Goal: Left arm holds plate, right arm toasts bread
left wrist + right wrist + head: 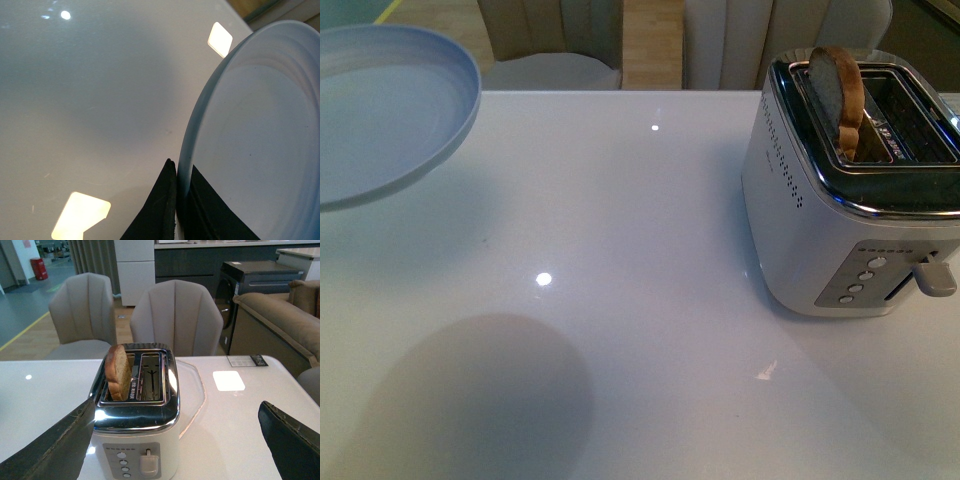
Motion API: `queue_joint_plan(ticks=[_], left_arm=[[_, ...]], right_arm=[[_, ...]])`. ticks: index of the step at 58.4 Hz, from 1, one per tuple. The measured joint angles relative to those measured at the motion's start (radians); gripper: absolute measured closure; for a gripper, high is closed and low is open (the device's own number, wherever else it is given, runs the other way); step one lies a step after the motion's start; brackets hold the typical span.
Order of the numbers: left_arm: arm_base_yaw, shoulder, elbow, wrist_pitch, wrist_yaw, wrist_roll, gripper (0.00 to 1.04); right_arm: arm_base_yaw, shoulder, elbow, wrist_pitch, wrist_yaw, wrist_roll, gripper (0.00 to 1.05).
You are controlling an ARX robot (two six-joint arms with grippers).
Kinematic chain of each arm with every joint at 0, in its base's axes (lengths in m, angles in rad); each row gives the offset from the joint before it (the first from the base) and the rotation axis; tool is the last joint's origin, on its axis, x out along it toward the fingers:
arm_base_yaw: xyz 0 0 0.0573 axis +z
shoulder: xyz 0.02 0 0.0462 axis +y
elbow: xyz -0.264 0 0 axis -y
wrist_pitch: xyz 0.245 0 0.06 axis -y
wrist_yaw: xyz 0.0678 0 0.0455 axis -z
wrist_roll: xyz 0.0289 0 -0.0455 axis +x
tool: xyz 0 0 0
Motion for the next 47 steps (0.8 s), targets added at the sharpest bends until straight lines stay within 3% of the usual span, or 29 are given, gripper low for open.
queue_joint_plan(ticks=[21,47], left_arm=[[0.159,0.314,0.062,0.096,0.057,0.175,1.02],[0.191,0.573,0.227,0.142,0.082,0.231,1.02]], right_arm=[[0.000,0.000,0.000,0.000,0.000,0.000,0.09],[0.000,0.000,0.000,0.000,0.000,0.000,0.09]])
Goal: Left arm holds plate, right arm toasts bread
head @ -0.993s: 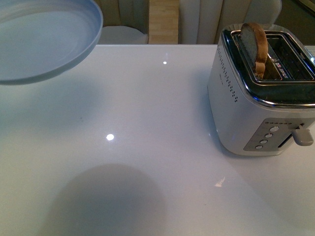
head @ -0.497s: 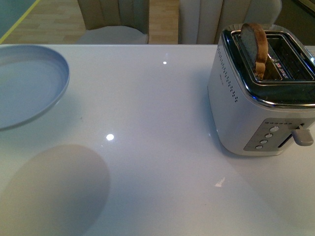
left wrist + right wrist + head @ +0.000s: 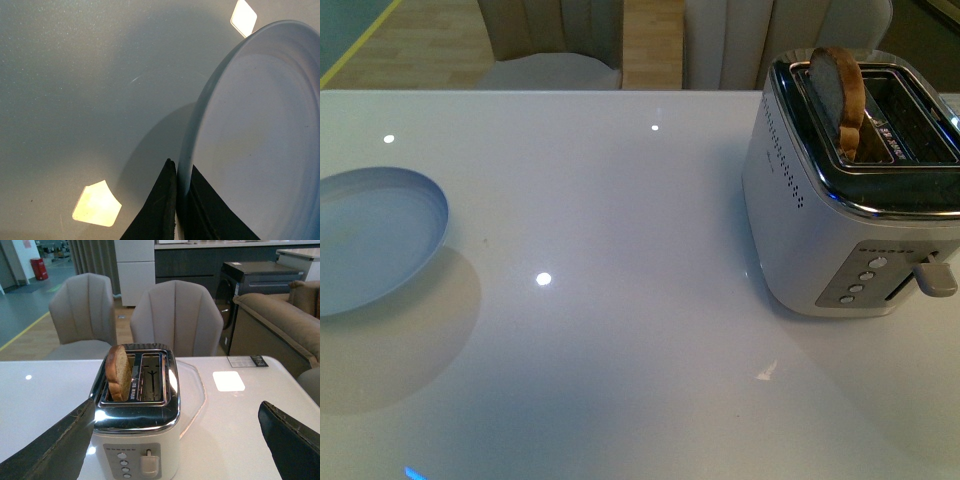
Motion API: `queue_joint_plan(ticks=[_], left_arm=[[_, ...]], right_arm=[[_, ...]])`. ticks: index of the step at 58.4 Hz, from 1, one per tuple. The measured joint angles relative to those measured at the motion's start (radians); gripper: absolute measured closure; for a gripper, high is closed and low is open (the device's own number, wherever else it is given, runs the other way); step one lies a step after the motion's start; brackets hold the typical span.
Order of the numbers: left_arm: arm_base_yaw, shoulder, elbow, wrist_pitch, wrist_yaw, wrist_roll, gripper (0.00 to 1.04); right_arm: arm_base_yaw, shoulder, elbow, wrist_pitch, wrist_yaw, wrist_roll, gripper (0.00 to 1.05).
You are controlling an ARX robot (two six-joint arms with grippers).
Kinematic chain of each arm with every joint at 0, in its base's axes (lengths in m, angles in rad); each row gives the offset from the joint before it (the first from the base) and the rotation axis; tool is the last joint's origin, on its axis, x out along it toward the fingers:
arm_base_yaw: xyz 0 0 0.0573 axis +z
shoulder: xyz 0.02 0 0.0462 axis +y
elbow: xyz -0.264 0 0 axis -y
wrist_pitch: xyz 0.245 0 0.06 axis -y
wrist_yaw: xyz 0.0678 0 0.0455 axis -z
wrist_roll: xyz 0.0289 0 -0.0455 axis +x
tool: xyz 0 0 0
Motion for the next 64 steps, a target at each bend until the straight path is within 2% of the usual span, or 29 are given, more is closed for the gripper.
queue_joint_plan(ticks=[46,56,64], left_arm=[[0.045,0.175,0.069,0.095,0.015,0.023,1.01],[0.036,0.124,0.013,0.140,0.035,-0.001,0.61],[0.017,-0.066,-0.060,0.143,0.054,-0.025,0.27]], right_arm=[[0.000,0.000,0.000,0.000,0.000,0.000,0.09],[0.000,0.000,0.000,0.000,0.000,0.000,0.09],[0.000,0.000,0.000,0.000,0.000,0.000,0.09]])
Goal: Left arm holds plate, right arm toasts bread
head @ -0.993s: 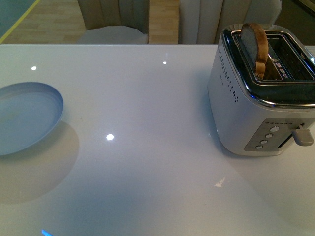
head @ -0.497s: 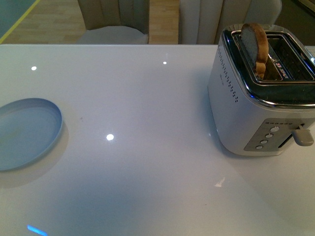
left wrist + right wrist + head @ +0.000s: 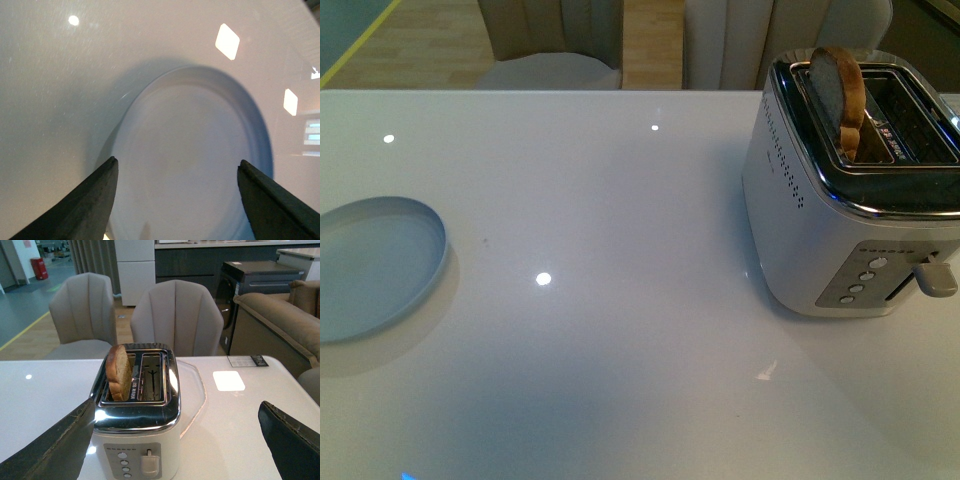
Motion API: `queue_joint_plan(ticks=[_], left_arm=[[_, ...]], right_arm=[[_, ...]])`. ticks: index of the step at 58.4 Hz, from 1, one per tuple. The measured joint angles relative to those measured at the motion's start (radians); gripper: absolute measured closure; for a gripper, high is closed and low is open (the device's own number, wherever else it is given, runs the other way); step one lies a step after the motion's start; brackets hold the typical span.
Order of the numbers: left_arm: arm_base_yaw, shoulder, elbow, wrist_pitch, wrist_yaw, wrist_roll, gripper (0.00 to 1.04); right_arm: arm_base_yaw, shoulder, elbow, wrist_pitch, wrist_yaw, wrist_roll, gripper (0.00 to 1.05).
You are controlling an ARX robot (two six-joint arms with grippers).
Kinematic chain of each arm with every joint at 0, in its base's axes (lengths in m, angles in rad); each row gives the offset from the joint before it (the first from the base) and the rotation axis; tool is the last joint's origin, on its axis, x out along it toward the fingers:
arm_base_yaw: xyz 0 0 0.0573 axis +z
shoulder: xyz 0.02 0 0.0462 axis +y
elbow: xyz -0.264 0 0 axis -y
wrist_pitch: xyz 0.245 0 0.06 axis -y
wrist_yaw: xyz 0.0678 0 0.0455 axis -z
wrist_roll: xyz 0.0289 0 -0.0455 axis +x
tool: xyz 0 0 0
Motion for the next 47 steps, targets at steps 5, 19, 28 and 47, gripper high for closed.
queue_joint_plan(ticks=[5,19,28,47], left_arm=[[-0.015,-0.163,-0.077,0.000,0.014,-0.024,0.06],[-0.059,-0.703,-0.344,-0.089,0.011,-0.113,0.07],[-0.100,-0.997,-0.474,-0.187,-0.011,-0.177,0.07],[-0.237,-1.179,-0.767,0.428,-0.314,0.074,0.44]], right_arm=[[0.000,0.000,0.000,0.000,0.000,0.000,0.09],[0.000,0.000,0.000,0.000,0.000,0.000,0.09],[0.000,0.000,0.000,0.000,0.000,0.000,0.09],[0.000,0.000,0.000,0.000,-0.002,0.000,0.09]])
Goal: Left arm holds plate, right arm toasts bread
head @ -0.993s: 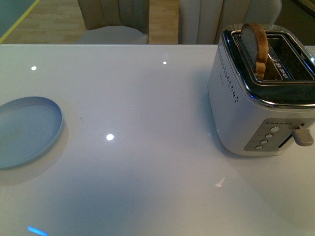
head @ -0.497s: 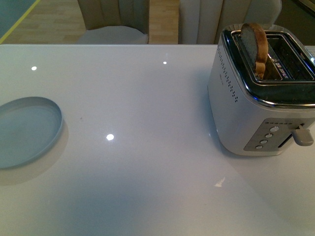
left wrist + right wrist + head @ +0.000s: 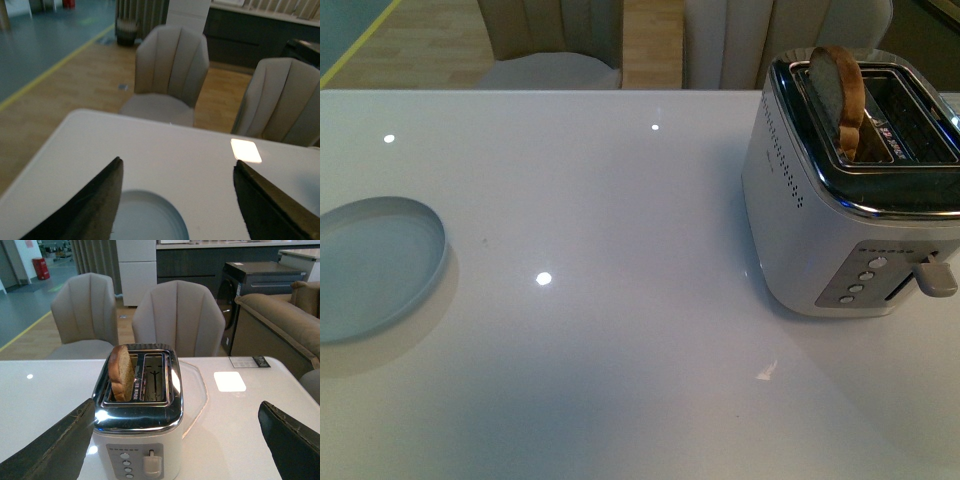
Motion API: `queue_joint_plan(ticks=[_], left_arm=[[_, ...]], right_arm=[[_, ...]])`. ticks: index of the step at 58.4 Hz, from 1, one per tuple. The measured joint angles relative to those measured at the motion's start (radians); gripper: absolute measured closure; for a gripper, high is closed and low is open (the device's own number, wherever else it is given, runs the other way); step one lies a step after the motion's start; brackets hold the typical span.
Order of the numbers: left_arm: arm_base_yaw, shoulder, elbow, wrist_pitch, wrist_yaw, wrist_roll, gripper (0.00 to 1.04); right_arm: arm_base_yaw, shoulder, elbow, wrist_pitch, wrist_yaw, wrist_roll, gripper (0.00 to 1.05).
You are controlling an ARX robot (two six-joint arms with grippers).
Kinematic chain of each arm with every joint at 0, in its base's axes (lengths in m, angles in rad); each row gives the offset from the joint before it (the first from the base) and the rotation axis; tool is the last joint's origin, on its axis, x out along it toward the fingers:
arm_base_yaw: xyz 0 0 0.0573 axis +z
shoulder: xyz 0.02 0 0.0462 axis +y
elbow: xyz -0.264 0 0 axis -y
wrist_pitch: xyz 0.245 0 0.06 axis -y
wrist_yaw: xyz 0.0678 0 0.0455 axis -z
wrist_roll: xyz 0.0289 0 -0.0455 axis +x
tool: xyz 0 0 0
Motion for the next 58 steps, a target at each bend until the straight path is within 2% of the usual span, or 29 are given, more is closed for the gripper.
queue_joint_plan(ticks=[18,26,34,38,42,58], left_arm=[[-0.143,-0.251,-0.106,-0.120,-0.144,0.056,1.01],[-0.185,-0.301,-0.155,-0.110,-0.186,0.059,1.02],[-0.225,-0.415,-0.169,-0.214,-0.224,0.060,1.02],[-0.292,-0.476,-0.169,-0.270,-0.314,0.062,1.02],[-0.326,-0.522,-0.169,-0.311,-0.317,0.063,1.02],[-0.332,-0.673,-0.169,-0.453,-0.327,0.063,1.02]], right_arm=[[0.000,0.000,0.000,0.000,0.000,0.000,0.09],[0.000,0.000,0.000,0.000,0.000,0.000,0.09],[0.000,0.000,0.000,0.000,0.001,0.000,0.09],[0.000,0.000,0.000,0.000,0.002,0.000,0.09],[0.000,0.000,0.000,0.000,0.000,0.000,0.09],[0.000,0.000,0.000,0.000,0.001,0.000,0.09]])
